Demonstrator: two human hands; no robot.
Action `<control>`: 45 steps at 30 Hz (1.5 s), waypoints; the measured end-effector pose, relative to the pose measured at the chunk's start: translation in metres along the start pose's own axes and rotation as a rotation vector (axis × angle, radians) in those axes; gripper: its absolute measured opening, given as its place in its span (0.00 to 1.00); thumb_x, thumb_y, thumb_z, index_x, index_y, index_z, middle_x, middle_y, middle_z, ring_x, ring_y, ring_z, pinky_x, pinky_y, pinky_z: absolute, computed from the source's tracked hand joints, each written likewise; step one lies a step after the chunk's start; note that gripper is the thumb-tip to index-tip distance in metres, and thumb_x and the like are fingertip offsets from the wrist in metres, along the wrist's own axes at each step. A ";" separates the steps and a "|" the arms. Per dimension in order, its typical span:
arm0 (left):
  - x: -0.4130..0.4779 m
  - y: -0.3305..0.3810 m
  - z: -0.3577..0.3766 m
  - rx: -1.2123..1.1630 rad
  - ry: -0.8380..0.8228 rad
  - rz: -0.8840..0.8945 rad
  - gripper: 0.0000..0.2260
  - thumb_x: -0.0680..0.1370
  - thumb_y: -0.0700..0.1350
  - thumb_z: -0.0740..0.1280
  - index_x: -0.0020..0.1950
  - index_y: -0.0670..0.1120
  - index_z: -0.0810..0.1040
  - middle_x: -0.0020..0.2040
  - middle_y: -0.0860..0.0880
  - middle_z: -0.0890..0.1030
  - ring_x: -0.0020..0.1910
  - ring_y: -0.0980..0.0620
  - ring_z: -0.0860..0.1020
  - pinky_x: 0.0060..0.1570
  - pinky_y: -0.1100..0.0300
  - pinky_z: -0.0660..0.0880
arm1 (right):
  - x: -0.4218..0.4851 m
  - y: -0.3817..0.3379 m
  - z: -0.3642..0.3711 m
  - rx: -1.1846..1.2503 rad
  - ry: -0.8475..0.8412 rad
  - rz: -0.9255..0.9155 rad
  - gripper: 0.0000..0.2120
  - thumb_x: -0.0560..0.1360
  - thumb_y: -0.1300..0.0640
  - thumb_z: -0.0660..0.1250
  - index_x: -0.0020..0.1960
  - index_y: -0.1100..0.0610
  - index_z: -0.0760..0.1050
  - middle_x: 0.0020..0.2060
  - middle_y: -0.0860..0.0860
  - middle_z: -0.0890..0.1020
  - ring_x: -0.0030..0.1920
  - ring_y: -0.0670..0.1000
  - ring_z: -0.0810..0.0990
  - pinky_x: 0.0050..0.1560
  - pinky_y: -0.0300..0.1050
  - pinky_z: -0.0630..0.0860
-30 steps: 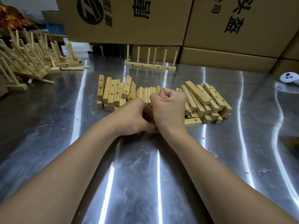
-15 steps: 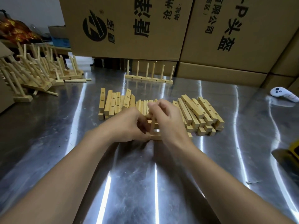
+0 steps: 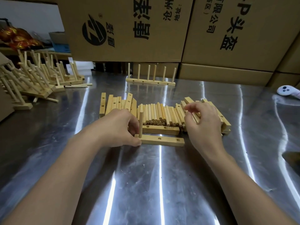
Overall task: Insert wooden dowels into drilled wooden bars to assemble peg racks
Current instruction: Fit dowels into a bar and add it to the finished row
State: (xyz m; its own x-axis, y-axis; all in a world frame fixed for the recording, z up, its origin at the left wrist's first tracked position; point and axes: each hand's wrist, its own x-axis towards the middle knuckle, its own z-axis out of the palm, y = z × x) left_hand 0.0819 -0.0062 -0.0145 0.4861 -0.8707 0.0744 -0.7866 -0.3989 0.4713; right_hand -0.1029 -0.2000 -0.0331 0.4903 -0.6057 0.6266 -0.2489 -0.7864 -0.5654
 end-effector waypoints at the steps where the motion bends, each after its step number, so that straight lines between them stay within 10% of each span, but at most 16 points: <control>1: 0.000 -0.001 -0.001 -0.011 0.007 0.007 0.10 0.66 0.59 0.83 0.40 0.58 0.86 0.39 0.63 0.84 0.42 0.64 0.80 0.34 0.68 0.73 | 0.001 0.000 -0.002 -0.006 -0.017 -0.019 0.09 0.80 0.60 0.68 0.55 0.49 0.82 0.49 0.42 0.79 0.57 0.44 0.73 0.57 0.24 0.62; 6: 0.000 -0.004 0.000 -0.011 -0.005 0.015 0.11 0.66 0.60 0.84 0.40 0.58 0.86 0.39 0.64 0.83 0.41 0.66 0.79 0.32 0.70 0.71 | 0.005 0.002 -0.004 -0.099 -0.212 -0.106 0.13 0.77 0.47 0.72 0.61 0.44 0.81 0.57 0.41 0.75 0.64 0.44 0.67 0.65 0.43 0.58; 18: -0.001 -0.001 0.000 -0.013 -0.017 -0.019 0.10 0.69 0.56 0.83 0.39 0.55 0.85 0.38 0.63 0.83 0.37 0.66 0.79 0.29 0.72 0.70 | 0.008 0.013 0.014 -0.234 -0.272 -0.109 0.24 0.74 0.34 0.73 0.66 0.41 0.77 0.60 0.38 0.71 0.68 0.44 0.65 0.67 0.46 0.57; 45: -0.009 -0.008 -0.018 -0.009 -0.091 -0.117 0.09 0.67 0.55 0.85 0.40 0.56 0.87 0.34 0.59 0.84 0.35 0.62 0.81 0.31 0.70 0.70 | -0.013 -0.026 0.020 -0.184 -0.237 -0.303 0.14 0.79 0.47 0.72 0.64 0.44 0.82 0.59 0.41 0.78 0.65 0.44 0.70 0.63 0.43 0.61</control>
State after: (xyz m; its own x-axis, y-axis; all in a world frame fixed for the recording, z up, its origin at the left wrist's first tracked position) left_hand 0.0906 0.0094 -0.0033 0.5373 -0.8412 -0.0608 -0.7232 -0.4966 0.4800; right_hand -0.0859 -0.1692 -0.0375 0.7377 -0.3160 0.5966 -0.1983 -0.9461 -0.2559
